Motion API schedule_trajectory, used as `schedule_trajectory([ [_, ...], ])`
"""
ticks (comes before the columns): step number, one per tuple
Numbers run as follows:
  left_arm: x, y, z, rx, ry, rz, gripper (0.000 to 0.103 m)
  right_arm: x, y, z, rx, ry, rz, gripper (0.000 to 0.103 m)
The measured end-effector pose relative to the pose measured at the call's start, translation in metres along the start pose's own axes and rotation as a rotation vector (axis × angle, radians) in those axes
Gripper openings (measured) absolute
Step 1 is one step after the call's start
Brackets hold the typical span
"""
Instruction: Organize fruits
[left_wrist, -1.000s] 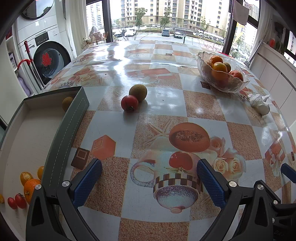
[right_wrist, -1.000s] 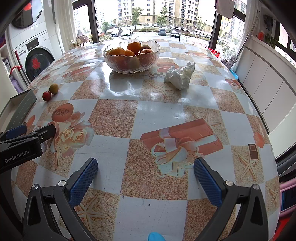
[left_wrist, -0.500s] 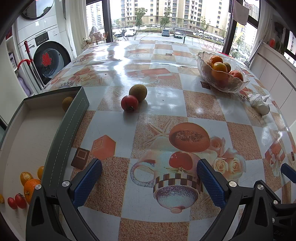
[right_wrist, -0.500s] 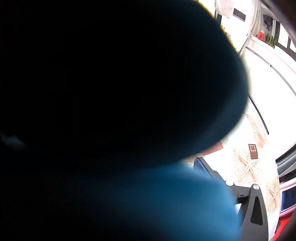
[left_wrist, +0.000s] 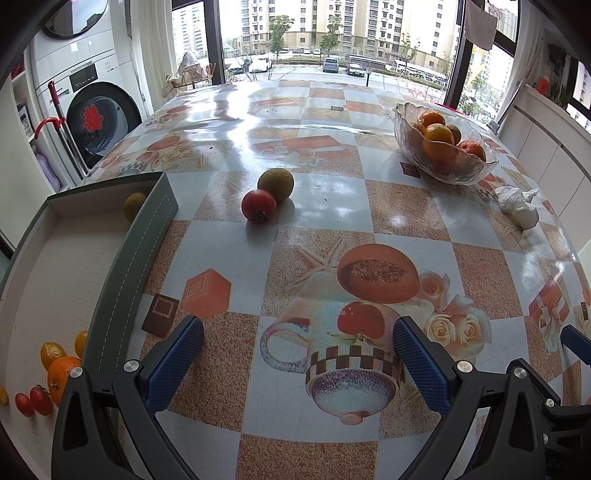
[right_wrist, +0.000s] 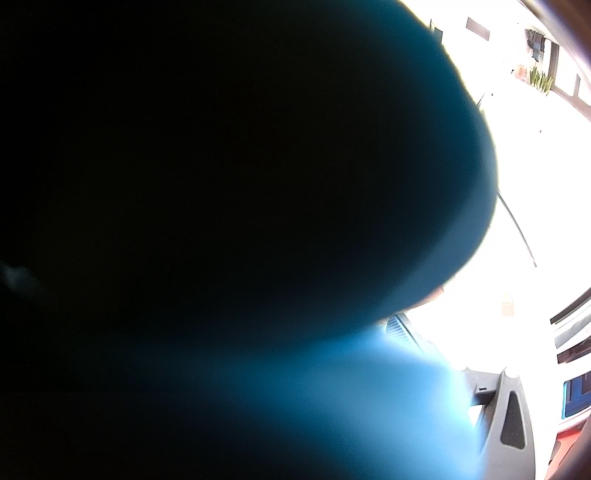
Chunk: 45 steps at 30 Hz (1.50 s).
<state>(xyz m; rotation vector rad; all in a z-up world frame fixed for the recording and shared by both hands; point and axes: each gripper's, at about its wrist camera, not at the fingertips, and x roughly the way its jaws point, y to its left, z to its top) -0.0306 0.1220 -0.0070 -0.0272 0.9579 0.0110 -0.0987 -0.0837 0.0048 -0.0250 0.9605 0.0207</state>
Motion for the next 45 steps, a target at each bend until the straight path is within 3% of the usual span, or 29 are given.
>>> schedule_trajectory([
  [45, -0.0006, -0.0008, -0.0007, 0.001, 0.000, 0.001, 0.103, -0.0006, -0.0004, -0.0002, -0.001, 0.001, -0.001, 0.103],
])
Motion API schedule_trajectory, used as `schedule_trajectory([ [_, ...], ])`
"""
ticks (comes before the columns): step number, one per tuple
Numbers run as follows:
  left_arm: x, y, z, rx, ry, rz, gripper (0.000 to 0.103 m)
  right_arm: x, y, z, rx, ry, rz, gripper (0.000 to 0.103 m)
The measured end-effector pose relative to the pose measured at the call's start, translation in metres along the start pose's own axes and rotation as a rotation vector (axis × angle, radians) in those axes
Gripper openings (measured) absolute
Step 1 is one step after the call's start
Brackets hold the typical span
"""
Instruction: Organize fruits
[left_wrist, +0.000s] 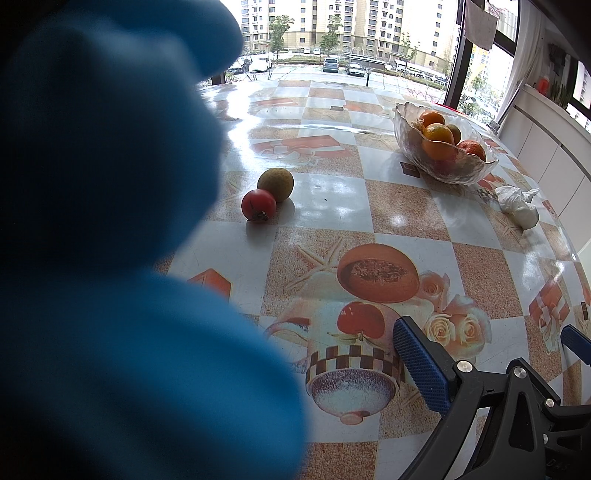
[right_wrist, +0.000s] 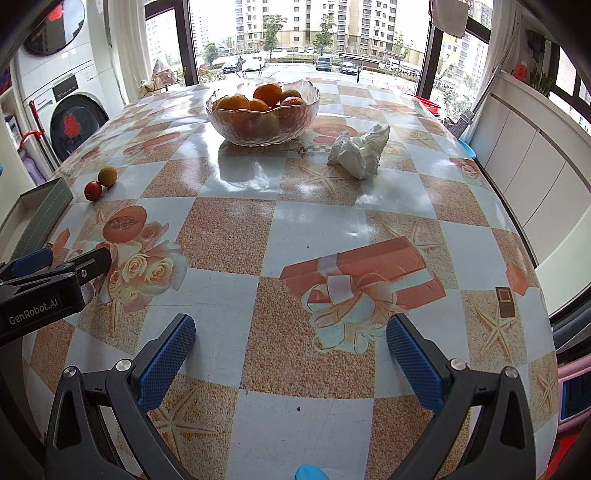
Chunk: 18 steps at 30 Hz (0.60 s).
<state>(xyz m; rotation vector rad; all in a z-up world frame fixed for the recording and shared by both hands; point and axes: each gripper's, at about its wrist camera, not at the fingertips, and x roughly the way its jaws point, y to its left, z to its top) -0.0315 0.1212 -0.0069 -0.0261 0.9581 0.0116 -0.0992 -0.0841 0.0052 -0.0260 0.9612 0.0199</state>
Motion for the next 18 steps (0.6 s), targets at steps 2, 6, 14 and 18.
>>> schedule_trajectory([
  [2, -0.0009, -0.0005, -0.0009, 0.000, 0.000, 0.000, 0.103, 0.0001, 0.0001, -0.0002, 0.000, 0.000, 0.000, 0.103],
  [6, -0.0028, -0.0014, -0.0026, 0.000, -0.001, 0.000, 0.103, 0.0000, 0.0001, -0.0002, 0.000, 0.000, 0.000, 0.103],
  [14, -0.0070, -0.0038, -0.0063, 0.000, -0.003, 0.000, 0.103, -0.0001, 0.0001, -0.0003, 0.000, 0.000, 0.000, 0.103],
  [18, 0.0007, 0.0002, 0.0006, 0.000, 0.000, 0.002, 0.103, -0.0001, 0.0001, -0.0002, 0.000, 0.000, 0.000, 0.103],
])
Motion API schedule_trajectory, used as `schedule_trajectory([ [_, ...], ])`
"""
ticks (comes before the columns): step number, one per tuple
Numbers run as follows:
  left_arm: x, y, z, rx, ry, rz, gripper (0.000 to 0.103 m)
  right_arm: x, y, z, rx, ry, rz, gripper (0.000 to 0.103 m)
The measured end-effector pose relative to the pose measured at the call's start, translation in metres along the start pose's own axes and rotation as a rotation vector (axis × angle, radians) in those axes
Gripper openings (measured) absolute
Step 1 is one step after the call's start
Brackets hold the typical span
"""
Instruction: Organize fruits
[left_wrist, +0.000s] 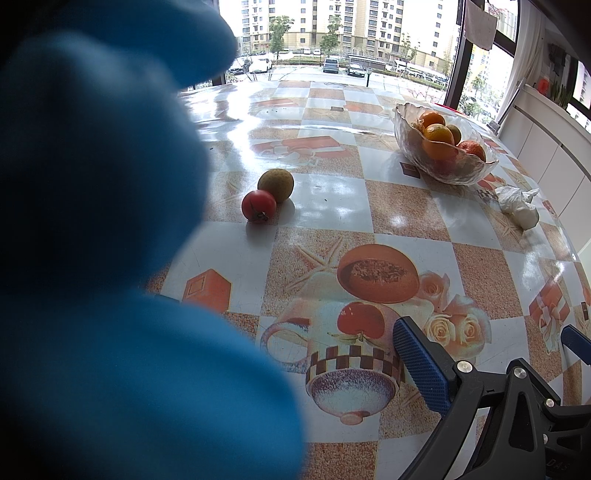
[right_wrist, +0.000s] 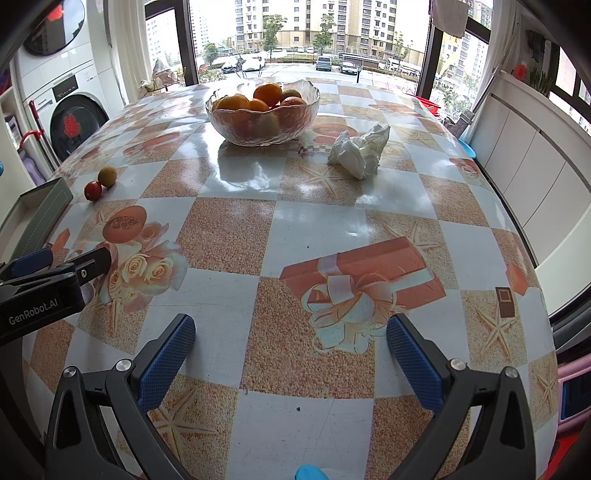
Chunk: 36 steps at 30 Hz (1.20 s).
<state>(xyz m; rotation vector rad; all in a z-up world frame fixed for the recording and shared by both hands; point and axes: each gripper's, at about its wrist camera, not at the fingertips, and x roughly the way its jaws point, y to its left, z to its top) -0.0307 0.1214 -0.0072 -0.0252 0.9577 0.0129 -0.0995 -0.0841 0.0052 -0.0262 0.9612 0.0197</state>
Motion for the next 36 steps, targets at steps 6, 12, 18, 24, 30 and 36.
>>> schedule_trajectory([
  [6, -0.0021, -0.0004, -0.0022, -0.004, 0.001, 0.002, 0.103, -0.0002, 0.0000, 0.0002, 0.000, 0.000, 0.000, 0.103],
  [12, -0.0024, -0.0002, -0.0026, -0.004, 0.001, 0.001, 0.103, -0.0001, 0.0000, 0.0000, 0.000, 0.000, 0.000, 0.103],
  [18, -0.0020, -0.0004, -0.0024, -0.004, 0.001, 0.002, 0.103, -0.0002, 0.0000, 0.0002, 0.000, 0.000, 0.000, 0.103],
  [24, -0.0033, -0.0008, -0.0035, -0.005, 0.001, 0.001, 0.103, -0.0001, 0.0001, 0.0000, 0.000, 0.000, 0.000, 0.103],
  [30, -0.0043, -0.0011, -0.0041, -0.007, 0.001, -0.001, 0.103, -0.0002, 0.0000, 0.0001, 0.000, 0.000, 0.000, 0.103],
  [36, -0.0050, -0.0019, -0.0040, -0.007, 0.002, -0.001, 0.103, -0.0003, 0.0000, 0.0003, 0.000, 0.000, 0.000, 0.103],
])
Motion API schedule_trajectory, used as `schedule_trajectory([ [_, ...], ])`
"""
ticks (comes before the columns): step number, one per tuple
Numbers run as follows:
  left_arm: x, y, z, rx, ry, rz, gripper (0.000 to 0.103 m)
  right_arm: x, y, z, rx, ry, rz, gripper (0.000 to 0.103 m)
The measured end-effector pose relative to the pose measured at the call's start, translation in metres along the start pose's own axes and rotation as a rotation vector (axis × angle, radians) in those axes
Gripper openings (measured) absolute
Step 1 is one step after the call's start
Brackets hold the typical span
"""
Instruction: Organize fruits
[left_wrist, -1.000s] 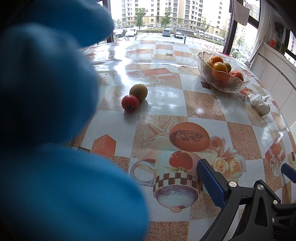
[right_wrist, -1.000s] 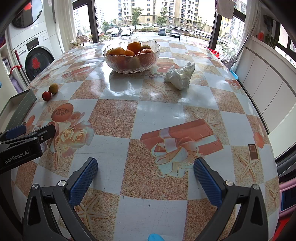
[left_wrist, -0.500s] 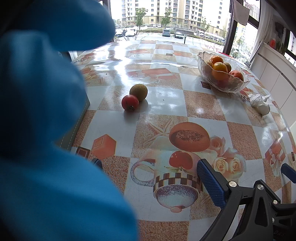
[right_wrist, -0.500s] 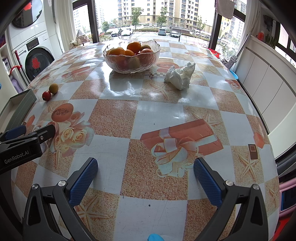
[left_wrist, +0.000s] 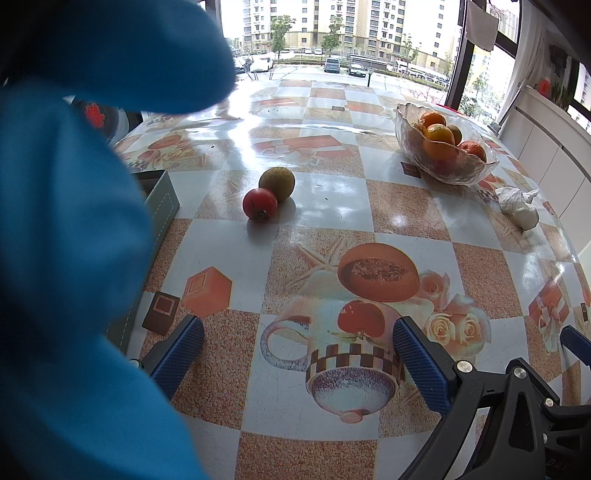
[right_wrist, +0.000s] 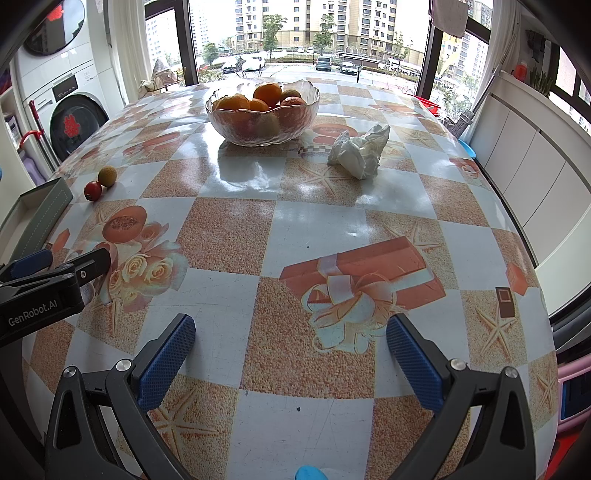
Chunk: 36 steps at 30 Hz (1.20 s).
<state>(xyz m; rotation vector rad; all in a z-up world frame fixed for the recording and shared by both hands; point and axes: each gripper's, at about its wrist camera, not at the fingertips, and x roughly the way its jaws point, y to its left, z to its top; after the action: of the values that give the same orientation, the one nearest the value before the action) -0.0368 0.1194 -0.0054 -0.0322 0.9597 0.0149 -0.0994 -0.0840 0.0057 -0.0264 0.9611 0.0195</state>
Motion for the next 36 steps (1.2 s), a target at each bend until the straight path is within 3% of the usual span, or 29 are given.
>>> schedule_trajectory([
  [36, 0.0013, 0.0009, 0.0015, 0.001, -0.002, 0.001, 0.103, 0.0001, 0.0001, -0.0003, 0.000, 0.000, 0.000, 0.103],
])
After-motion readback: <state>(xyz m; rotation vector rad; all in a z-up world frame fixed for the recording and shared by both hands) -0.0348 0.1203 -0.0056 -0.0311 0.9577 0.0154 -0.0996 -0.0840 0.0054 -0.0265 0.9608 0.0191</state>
